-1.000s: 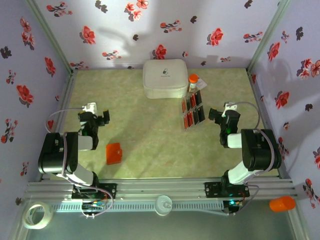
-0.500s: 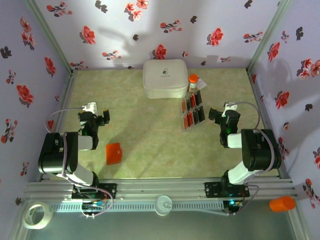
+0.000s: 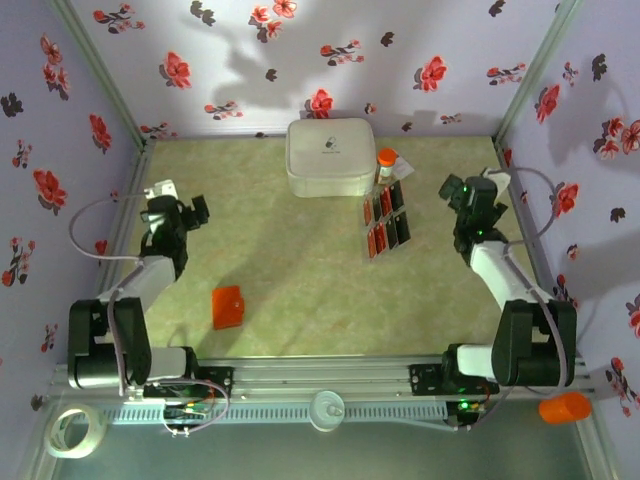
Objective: Put the credit cards into the card holder
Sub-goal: Pick up the card holder from the bottom-left of the table.
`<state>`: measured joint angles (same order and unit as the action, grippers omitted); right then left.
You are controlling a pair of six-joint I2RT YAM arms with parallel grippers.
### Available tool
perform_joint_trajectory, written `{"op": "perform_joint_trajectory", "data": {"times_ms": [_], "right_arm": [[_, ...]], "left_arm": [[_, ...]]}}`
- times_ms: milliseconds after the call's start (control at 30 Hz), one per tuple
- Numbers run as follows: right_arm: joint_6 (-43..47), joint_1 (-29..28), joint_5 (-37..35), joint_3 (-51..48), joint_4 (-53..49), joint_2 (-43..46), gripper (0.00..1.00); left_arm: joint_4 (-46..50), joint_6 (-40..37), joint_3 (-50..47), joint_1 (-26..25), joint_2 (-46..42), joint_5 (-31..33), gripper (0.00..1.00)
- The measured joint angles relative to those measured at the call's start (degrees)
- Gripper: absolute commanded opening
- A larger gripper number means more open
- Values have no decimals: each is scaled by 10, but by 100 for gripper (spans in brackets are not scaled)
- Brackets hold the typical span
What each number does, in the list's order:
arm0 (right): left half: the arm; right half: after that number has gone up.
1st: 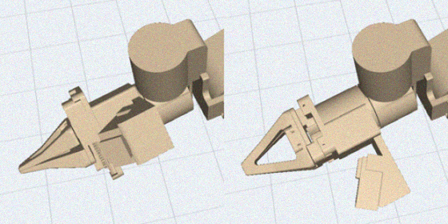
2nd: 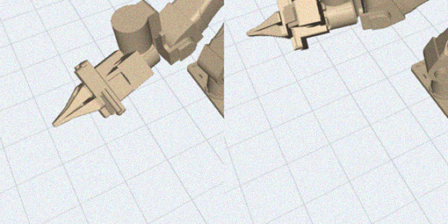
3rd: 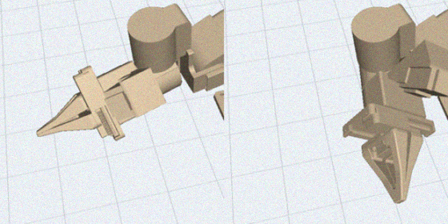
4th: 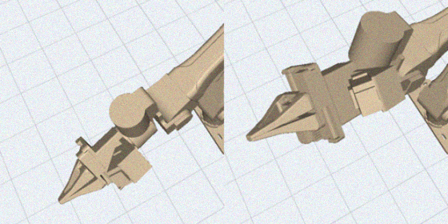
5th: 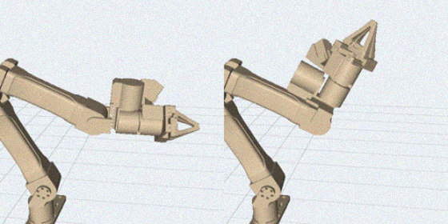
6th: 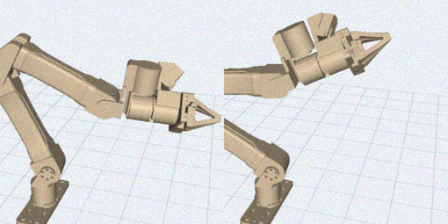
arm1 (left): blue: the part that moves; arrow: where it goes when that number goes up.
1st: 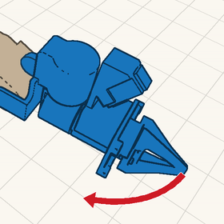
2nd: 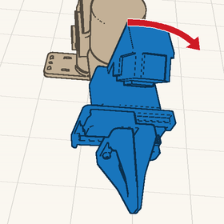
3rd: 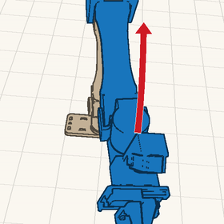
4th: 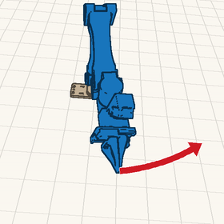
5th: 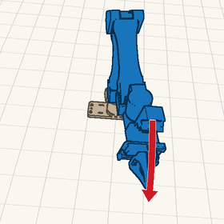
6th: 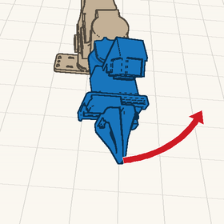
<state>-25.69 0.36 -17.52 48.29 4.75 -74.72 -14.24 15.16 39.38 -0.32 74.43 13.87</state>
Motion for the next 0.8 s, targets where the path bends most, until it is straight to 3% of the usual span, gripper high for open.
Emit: {"op": "perform_joint_trajectory", "data": {"times_ms": [133,233,467,600,700,800], "right_arm": [[-45,-1,104,14,-57,25,97],[-65,-33,176,-1,-83,70,95],[-85,-270,226,9,-143,99,84],[-115,-406,229,10,-139,22,71],[-142,-480,241,31,-125,-78,59],[-168,-536,260,66,-114,-168,54]], "left_arm": [[127,113,41,-2,-45,-23,100],[207,186,36,-21,-95,-54,100],[302,299,-69,-116,-221,-96,100],[332,326,-104,-121,-226,-97,100],[334,328,-103,-122,-212,-96,100],[336,327,-98,-122,-193,-96,100]]}}
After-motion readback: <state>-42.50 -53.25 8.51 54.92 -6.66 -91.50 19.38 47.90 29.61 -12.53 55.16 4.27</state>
